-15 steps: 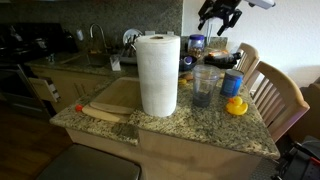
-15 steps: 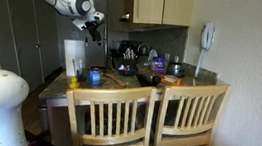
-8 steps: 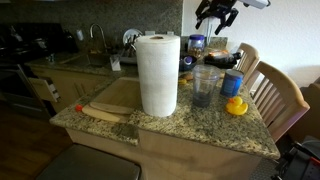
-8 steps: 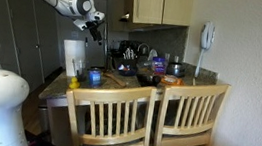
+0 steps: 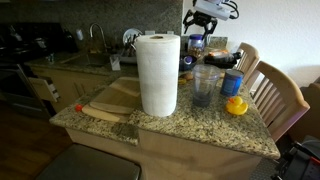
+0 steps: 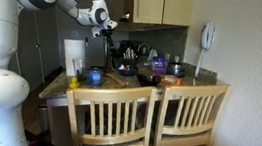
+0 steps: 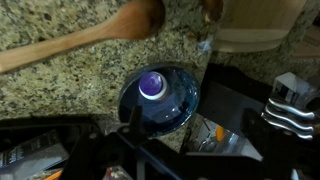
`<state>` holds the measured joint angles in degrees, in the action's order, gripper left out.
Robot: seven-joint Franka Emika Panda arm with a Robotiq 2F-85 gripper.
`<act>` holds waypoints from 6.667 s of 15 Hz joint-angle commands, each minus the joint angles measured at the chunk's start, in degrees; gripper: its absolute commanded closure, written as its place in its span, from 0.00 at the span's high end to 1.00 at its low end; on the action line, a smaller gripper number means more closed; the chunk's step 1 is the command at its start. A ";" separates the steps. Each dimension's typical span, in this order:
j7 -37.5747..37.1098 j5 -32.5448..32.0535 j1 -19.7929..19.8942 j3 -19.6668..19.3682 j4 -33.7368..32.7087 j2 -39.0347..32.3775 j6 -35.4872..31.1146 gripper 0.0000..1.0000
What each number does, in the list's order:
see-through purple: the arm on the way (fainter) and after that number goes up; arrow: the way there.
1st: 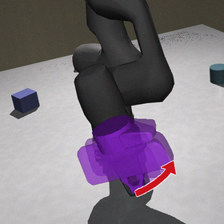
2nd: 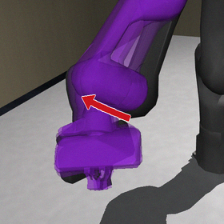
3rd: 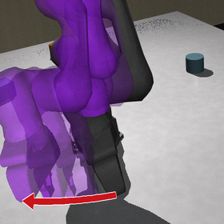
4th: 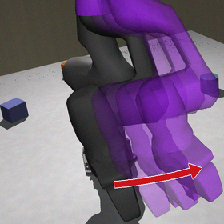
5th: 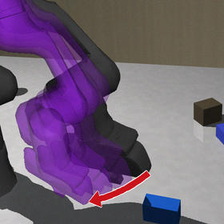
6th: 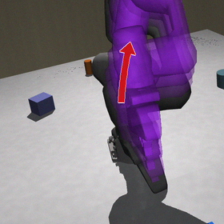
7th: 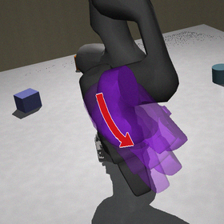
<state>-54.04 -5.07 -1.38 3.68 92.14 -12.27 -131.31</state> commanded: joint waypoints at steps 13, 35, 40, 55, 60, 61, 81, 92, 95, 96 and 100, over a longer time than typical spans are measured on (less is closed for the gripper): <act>-8.76 -2.28 -3.58 -8.56 -18.53 -18.98 12.04 1.00; 6.23 5.08 -2.70 -7.77 -17.85 -21.00 5.62 1.00; 6.47 4.32 -3.16 -7.99 -17.94 -20.49 6.59 1.00; 34.15 11.29 1.44 -4.19 -32.29 -27.17 32.57 1.00; 37.56 10.07 0.19 -5.38 -31.56 -26.99 34.47 1.00; 37.95 10.07 0.19 -5.38 -31.60 -27.00 34.68 1.00; 22.27 13.08 1.62 -9.12 -51.57 -39.69 29.82 1.00; 25.02 14.69 2.23 -7.03 -51.38 -42.34 31.93 1.00; 23.62 13.80 1.63 -7.77 -52.10 -42.59 30.41 1.00; 23.61 13.80 1.62 -7.77 -52.23 -42.53 30.41 1.00; 23.19 13.71 1.53 -7.92 -52.34 -42.54 30.54 1.00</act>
<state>-30.43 8.73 0.22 -4.10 39.84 -54.72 -100.91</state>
